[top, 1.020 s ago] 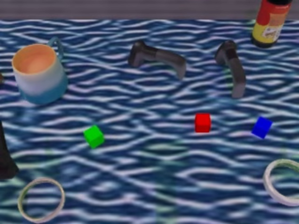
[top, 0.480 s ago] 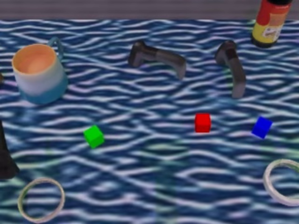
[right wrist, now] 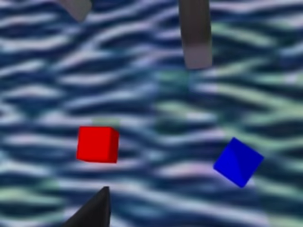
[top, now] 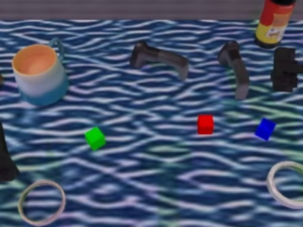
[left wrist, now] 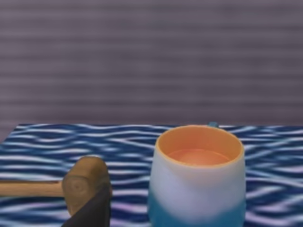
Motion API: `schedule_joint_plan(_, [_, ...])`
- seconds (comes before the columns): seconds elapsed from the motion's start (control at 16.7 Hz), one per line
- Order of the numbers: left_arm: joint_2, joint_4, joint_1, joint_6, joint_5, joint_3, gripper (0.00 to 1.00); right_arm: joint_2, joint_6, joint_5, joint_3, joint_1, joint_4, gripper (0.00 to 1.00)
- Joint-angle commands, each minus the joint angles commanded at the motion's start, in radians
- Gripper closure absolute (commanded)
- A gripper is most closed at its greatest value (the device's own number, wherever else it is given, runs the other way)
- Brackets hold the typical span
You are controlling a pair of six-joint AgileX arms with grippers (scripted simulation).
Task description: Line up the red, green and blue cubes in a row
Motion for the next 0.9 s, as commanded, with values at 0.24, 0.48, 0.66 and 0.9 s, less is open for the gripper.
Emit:
schedule_joint_plan(0.24, [0.000,0.000,0.000,0.000,0.000,0.000,0.00,0.403,0.091,-0.002,0.333,0.091,-0.226,0.00])
schedule_joint_plan(0.48, [0.000,0.000,0.000,0.000,0.000,0.000,0.00,0.735,0.166,-0.002,0.619,0.165,-0.401,0.00])
schedule_joint_plan(0.66, [0.000,0.000,0.000,0.000,0.000,0.000,0.00,0.903,0.205,-0.001,0.773,0.204,-0.489,0.00])
schedule_joint_plan(0.9, [0.000,0.000,0.000,0.000,0.000,0.000,0.00,0.999,0.228,0.000,0.868,0.228,-0.540,0.00])
